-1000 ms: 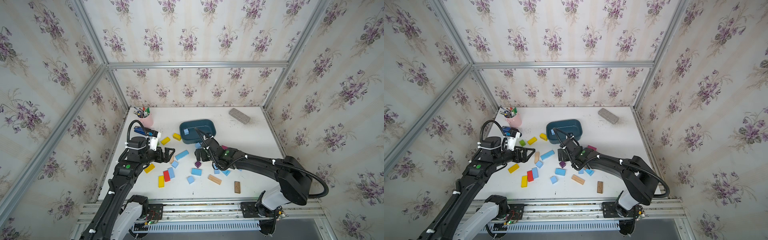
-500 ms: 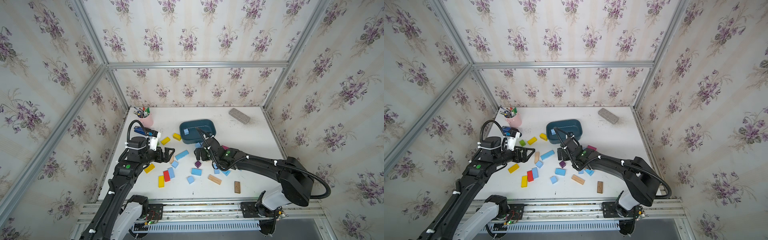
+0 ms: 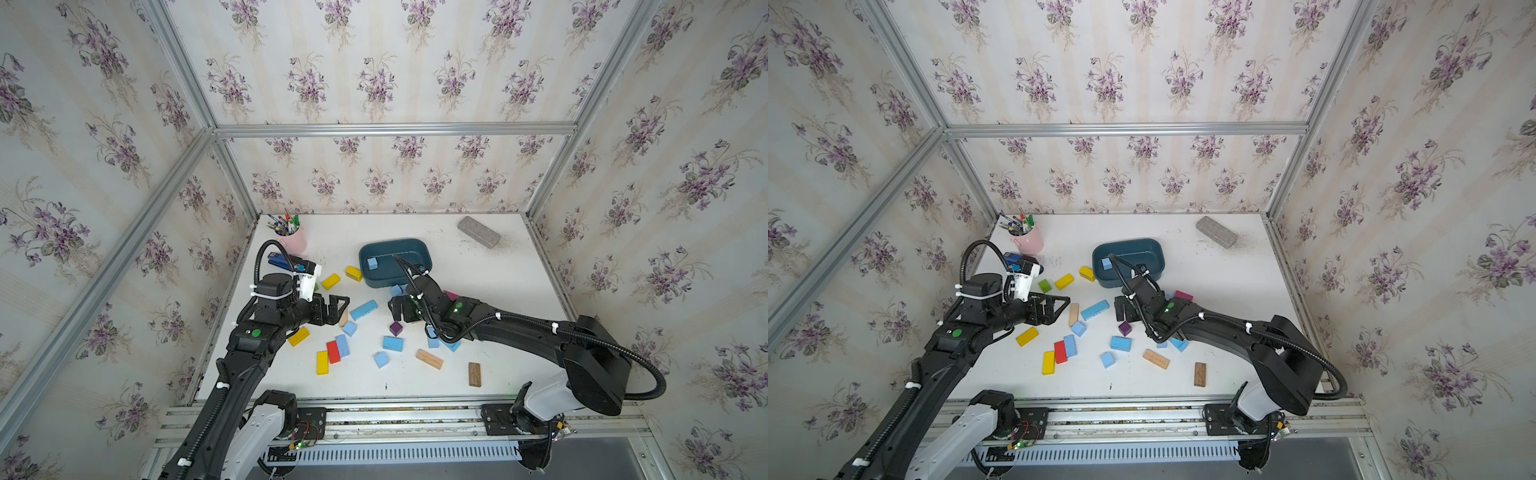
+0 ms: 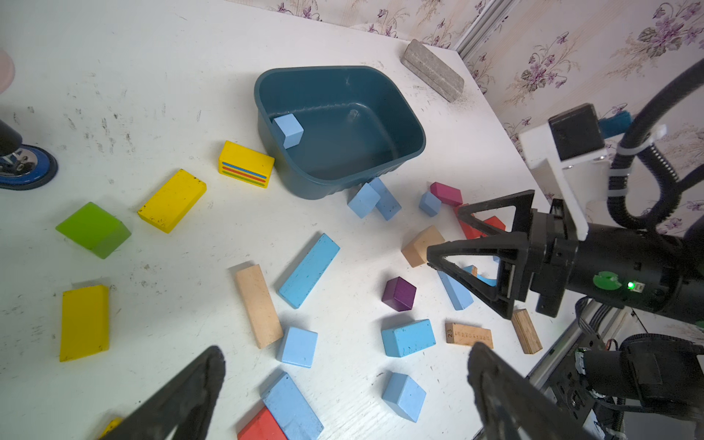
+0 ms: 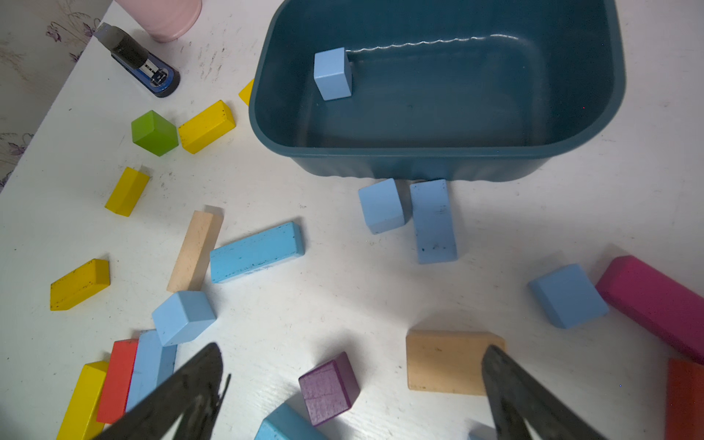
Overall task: Pick out the blue building blocks
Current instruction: Pick up the building block from the center of the board.
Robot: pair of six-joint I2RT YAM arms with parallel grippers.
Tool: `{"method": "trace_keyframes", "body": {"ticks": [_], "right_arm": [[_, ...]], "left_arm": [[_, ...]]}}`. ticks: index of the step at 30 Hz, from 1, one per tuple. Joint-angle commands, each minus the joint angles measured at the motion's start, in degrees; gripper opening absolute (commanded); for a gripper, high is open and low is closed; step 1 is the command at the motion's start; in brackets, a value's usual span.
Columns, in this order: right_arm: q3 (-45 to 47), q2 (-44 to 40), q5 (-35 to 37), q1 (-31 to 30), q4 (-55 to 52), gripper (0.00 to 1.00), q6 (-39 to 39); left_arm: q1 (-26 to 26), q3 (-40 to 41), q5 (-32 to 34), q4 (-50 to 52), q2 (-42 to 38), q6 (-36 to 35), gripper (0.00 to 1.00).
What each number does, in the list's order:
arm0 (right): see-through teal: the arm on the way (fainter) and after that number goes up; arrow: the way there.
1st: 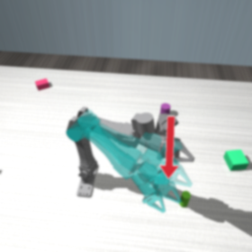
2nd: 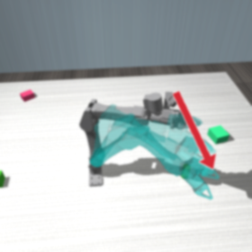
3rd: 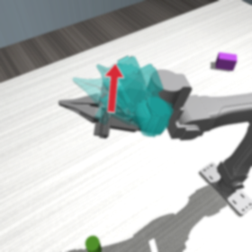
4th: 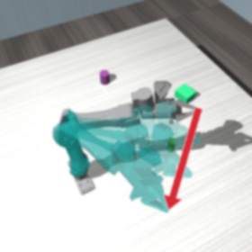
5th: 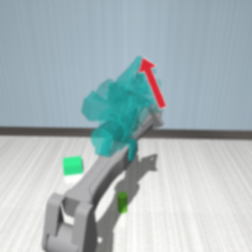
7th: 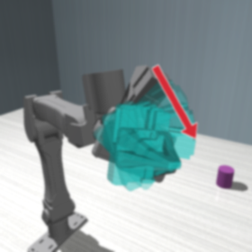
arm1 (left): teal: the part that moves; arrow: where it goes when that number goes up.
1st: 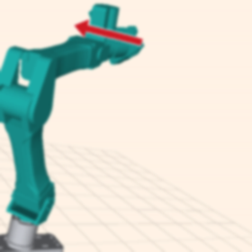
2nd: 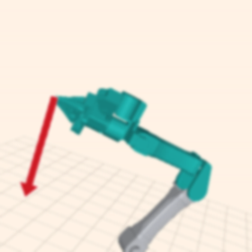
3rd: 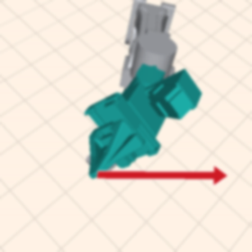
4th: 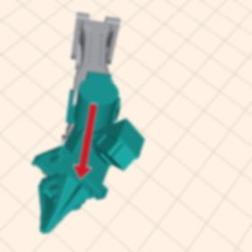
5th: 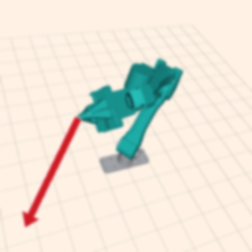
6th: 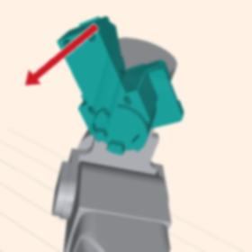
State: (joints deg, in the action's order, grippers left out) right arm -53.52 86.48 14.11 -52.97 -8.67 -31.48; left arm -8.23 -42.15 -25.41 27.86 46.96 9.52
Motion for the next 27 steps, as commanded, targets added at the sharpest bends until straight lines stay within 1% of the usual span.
{"method": "trace_keyframes", "body": {"ticks": [1, 3, 5, 8, 13, 21, 27], "right_arm": [[0.23, -0.74, 0.28, -0.02, 1.57, 1.0, 0.54], [0.39, -1.11, 0.11, -0.03, 1.71, 1.0, 0.94], [0.6, -1.52, 0.01, 0.04, 1.79, 1.0, 1.52], [1.12, -2.89, -0.06, 0.27, 1.52, 1.0, 2.2], [4.16, -7.3, -1.22, 2.51, 1.87, 1.0, 3.11], [9.74, -14.05, -3.2, 5.85, 1.63, 1.0, 3.78], [13.2, -18.11, -3.2, 6.77, 0.84, 1.0, 3.98]], "left_arm": [[0.06, -0.19, 1.62, -0.17, 0.52, 0.62, 0.99], [-0.11, -0.7, 3.04, -0.18, 1.4, 1.66, 0.99], [-0.61, -1.55, 5.03, -0.35, 2.55, 4.43, 0.99], [-3.35, -2.82, 9.16, -0.48, 4.42, 8.32, 0.99], [-14.14, -4.7, 21.7, -1.0, 7.82, 10.86, 0.99], [-25.93, -6.42, 32.76, -4.17, 16.92, 18.33, 0.99], [-30.94, -7.48, 36.53, -6.81, 24.04, 22.25, 0.99]]}}
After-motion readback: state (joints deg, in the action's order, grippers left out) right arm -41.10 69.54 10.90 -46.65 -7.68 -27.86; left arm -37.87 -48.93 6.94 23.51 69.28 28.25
